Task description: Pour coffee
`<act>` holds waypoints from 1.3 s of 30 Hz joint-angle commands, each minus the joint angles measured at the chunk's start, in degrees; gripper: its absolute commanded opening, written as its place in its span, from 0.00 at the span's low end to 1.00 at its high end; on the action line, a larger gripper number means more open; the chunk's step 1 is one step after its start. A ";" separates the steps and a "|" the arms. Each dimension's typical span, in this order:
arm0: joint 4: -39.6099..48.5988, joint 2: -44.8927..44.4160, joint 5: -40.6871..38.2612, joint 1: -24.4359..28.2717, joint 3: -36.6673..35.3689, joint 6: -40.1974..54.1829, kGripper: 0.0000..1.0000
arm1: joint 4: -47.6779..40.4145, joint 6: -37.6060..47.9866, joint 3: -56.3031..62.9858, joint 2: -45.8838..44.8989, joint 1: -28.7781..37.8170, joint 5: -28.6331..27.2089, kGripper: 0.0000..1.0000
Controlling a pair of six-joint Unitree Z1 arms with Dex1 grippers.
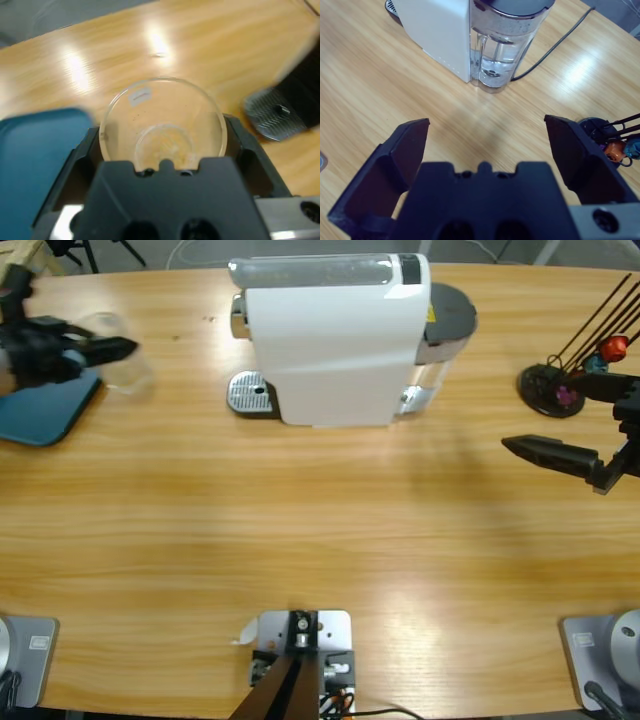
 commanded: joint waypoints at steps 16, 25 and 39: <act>-14.16 14.01 11.32 20.08 5.75 -10.93 0.49 | 0.06 0.62 1.45 2.17 0.56 -1.09 1.00; -38.05 26.42 9.77 20.09 12.84 -11.86 0.98 | 0.06 0.65 1.38 2.07 0.56 -1.09 1.00; -44.41 8.63 3.67 15.36 25.98 -12.44 1.00 | 0.06 0.58 1.36 1.72 0.56 -1.09 1.00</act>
